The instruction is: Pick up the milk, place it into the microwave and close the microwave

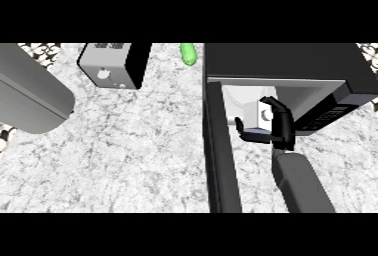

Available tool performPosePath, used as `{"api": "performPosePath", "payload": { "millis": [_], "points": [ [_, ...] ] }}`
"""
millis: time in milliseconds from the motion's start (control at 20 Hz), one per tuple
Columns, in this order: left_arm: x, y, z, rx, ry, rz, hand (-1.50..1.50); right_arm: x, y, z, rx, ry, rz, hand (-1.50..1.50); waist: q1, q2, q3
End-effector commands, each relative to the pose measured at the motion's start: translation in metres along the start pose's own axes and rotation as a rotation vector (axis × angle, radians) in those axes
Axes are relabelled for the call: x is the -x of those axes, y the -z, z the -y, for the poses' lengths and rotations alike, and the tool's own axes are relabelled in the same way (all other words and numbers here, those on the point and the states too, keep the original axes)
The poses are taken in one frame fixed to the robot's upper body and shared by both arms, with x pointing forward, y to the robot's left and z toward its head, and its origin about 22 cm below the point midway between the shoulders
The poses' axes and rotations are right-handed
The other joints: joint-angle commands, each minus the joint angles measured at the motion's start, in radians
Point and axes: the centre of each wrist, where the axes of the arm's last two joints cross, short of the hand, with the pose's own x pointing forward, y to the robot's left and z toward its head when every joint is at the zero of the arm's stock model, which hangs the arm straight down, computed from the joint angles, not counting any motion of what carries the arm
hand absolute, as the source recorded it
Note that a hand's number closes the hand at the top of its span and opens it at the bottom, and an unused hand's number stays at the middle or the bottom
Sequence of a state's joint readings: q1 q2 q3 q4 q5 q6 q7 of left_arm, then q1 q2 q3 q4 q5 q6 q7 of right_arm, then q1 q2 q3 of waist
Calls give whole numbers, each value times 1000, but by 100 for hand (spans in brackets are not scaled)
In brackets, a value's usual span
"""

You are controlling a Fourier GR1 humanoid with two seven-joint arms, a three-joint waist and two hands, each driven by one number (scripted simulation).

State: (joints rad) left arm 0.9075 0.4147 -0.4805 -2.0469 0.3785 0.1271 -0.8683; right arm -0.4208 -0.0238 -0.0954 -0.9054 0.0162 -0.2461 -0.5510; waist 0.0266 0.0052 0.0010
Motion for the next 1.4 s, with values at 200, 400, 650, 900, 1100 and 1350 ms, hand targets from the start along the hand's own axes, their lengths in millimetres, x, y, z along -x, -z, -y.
{"api": "performPosePath", "payload": {
  "millis": [200,400,650,900,1100,1350],
  "points": [
    [-4,12,-8,24,4,8,-150,11,43,-10,28,-175,-21,150,25,12,1],
    [5,3,-8,30,-14,-5,-150,29,35,19,37,-242,-46,150,38,18,2],
    [0,8,-12,46,-4,11,-150,19,54,20,23,-336,-8,150,54,25,3],
    [6,18,-15,65,-20,19,-150,12,65,16,42,-440,84,150,69,36,4],
    [10,8,-11,72,-23,5,-150,5,76,23,89,-492,122,150,85,38,4],
    [12,8,-20,74,-12,-7,-150,-2,81,12,149,-389,152,150,89,42,6]
  ]
}}
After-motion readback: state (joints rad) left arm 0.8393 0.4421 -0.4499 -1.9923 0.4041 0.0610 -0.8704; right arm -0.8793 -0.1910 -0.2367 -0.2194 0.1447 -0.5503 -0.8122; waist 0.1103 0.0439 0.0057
